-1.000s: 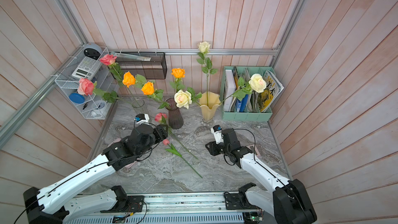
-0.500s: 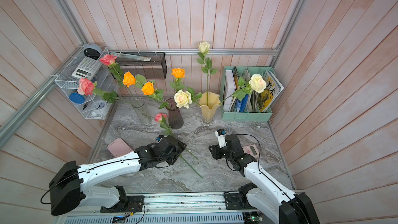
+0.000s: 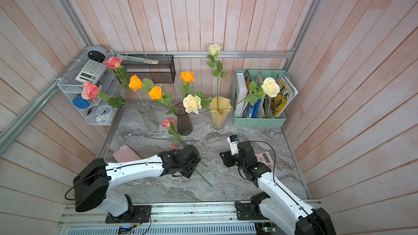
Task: Arrange the flowers in different vases according to their colors
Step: Pick up the flower at the center of the board.
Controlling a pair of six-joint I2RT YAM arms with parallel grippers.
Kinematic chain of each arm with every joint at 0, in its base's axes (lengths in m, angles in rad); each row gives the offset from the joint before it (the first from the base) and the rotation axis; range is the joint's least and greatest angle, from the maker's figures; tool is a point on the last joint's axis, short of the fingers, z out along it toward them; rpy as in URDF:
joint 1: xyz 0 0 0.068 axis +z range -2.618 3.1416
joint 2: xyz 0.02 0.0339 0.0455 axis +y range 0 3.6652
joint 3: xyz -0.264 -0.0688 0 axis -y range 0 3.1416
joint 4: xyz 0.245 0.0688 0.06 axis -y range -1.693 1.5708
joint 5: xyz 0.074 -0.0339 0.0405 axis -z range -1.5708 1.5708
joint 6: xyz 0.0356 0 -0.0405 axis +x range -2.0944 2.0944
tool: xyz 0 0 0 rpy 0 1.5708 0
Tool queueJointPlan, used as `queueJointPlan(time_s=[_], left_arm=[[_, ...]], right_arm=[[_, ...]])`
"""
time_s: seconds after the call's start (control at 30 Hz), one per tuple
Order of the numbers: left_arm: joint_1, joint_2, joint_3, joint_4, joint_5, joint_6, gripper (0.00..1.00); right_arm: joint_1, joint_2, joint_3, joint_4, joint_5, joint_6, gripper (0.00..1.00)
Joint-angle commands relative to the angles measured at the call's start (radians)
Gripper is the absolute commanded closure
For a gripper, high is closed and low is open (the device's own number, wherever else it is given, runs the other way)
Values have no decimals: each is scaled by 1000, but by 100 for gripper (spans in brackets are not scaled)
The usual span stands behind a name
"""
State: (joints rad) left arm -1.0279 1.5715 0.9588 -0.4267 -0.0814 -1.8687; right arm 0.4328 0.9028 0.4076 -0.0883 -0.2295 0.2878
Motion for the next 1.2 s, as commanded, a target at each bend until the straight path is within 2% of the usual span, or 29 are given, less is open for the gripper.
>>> queueJointPlan(time_s=[0.0, 0.33, 0.43, 0.53, 0.73, 0.83, 0.93, 1.1, 1.13, 1.17], left_arm=[[2, 47, -3, -24, 47, -51, 30], [13, 122, -10, -10, 78, -53, 32], [19, 147, -7, 8, 89, -39, 37], [19, 171, 1, 12, 90, -20, 48], [26, 214, -1, 18, 119, -11, 52], [28, 232, 12, 7, 141, 2, 61], [29, 241, 26, -19, 155, 21, 75], [31, 245, 58, -133, 169, 44, 79], [32, 247, 59, -147, 174, 50, 82], [32, 251, 59, -155, 185, 53, 89]], right_arm=[[-6, -27, -10, -19, 18, 6, 53], [-6, -55, -23, -22, 29, 6, 53], [-5, -53, -25, -19, 30, 6, 53], [-6, -54, -28, -15, 38, 7, 53], [-6, -67, -41, 2, 46, 6, 53], [-5, -68, -42, 4, 47, 8, 53], [-5, -73, -49, 11, 52, 8, 53], [-6, -81, -58, 26, 54, 10, 53], [-5, -82, -62, 32, 56, 11, 53], [-5, -83, -64, 39, 56, 11, 53]])
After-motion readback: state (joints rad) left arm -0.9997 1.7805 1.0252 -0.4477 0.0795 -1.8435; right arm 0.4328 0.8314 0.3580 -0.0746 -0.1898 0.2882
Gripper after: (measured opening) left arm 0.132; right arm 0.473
